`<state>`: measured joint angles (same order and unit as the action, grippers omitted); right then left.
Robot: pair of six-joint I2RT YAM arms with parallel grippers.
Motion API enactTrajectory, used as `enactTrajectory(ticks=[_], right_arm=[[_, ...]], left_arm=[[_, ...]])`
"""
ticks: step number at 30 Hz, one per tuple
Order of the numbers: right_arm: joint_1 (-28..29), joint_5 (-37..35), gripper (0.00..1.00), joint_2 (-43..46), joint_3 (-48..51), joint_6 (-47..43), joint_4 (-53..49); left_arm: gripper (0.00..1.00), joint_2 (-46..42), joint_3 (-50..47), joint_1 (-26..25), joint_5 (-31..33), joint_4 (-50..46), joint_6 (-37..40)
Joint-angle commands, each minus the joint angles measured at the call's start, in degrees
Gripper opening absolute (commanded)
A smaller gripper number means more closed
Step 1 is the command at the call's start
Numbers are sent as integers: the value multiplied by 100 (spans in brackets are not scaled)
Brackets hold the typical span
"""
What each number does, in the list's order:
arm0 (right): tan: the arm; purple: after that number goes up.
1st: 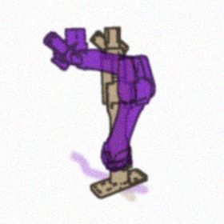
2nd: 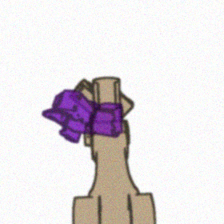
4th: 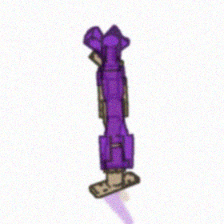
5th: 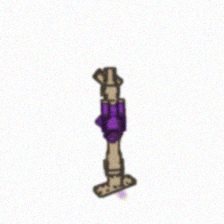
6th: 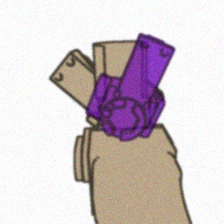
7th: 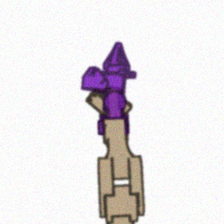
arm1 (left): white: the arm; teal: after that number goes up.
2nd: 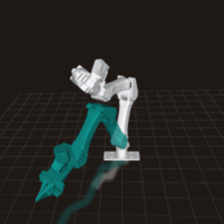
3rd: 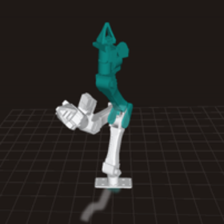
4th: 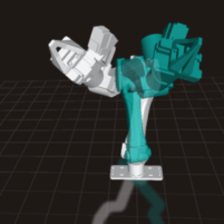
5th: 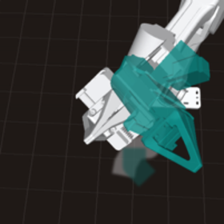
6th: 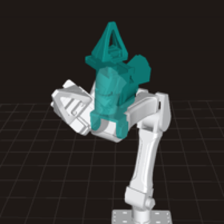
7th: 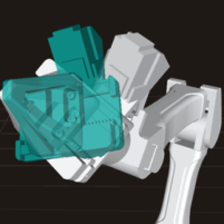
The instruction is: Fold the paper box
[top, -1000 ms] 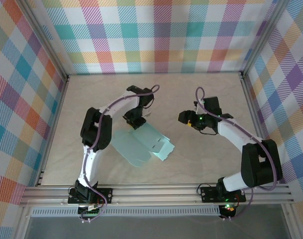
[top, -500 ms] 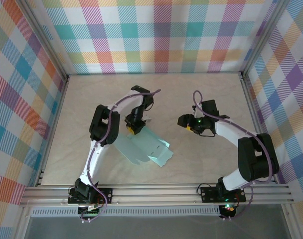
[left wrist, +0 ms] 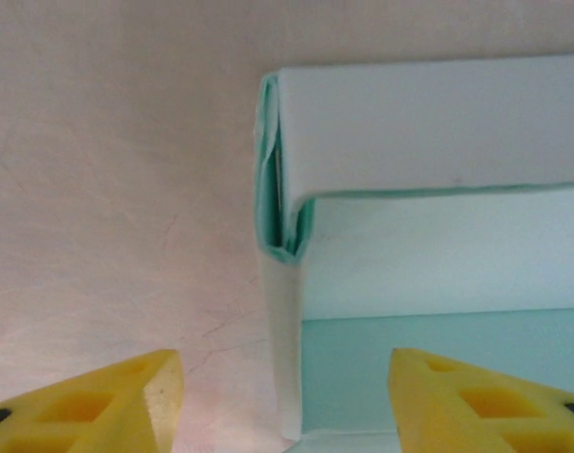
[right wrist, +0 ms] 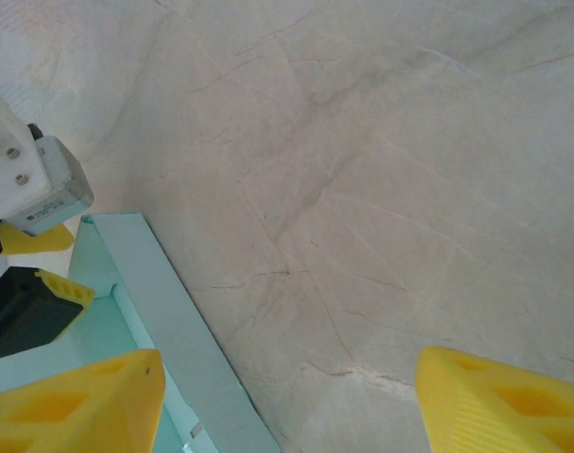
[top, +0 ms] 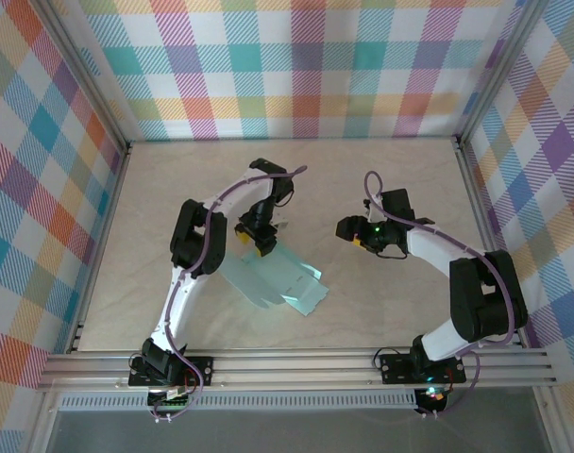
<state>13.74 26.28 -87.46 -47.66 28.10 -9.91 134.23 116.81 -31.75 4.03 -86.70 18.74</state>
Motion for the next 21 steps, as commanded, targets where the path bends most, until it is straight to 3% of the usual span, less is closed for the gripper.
enactTrajectory(ticks=[1,6,10,15,21], right_arm=[[25,192,71,-34,-32,-254,139],[149,124,75,-31,-183,-580,107],[434,-23,84,-151,-446,-1011,158],[1167,-663,88,-613,-1250,-2030,-129],[2102,-1675,88,-1510,-2212,-3111,-570]], left_arm=[[64,-795,107,-42,83,439,-118],[84,-1854,-388,-34,256,1813,-891],[100,-3000,-1540,70,642,3189,-1606],[100,-4126,-2816,407,1380,3872,-2610],[100,-6041,-4706,1476,1347,4510,-4153]])
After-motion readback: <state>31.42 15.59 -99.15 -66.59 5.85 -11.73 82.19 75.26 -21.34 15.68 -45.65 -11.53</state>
